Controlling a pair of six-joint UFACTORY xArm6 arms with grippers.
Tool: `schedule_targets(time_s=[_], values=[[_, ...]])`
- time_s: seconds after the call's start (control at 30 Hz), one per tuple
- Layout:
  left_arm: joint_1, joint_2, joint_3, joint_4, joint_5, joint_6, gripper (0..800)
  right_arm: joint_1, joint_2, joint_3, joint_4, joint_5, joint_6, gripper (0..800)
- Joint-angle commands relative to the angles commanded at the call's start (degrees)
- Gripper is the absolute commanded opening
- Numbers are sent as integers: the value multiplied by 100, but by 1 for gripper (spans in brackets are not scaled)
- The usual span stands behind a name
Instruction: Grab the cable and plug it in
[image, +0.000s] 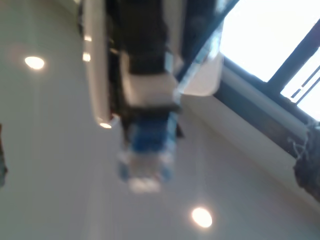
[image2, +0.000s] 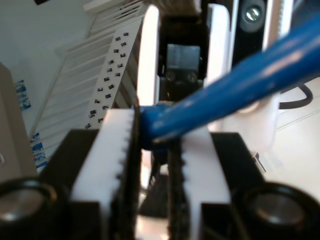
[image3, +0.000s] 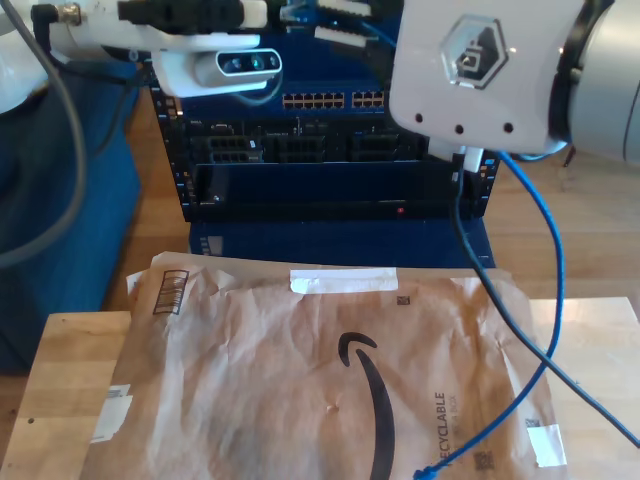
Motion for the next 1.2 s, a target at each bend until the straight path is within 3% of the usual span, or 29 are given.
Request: schedule_targets(time_s=[0.2,0.33,0.4,0.83,0.97,1.07,1.2], values=[[185,-246,70,1424,-1284,-26,797,-141,387,132,-35,-536,-26,1],[220,-624,193,2242,-1741,-35,797,-888,440,237,-26,-554,-18,1],[360,-651,193,2629,-1864,-35,797,-1345,440,316,-18,-554,-18,1],[1556,-1037,316,4492,-1837,9,797,-2391,686,870,-105,-510,-26,1],[1916,-1442,826,5301,-1829,97,798,-2391,738,1187,-114,-510,-26,1],[2022,-1776,1081,5925,-1679,756,798,-2391,730,1354,-114,-510,-26,1],[2690,-1829,1442,6462,-1530,1662,798,-2391,730,1486,-114,-510,-35,1]])
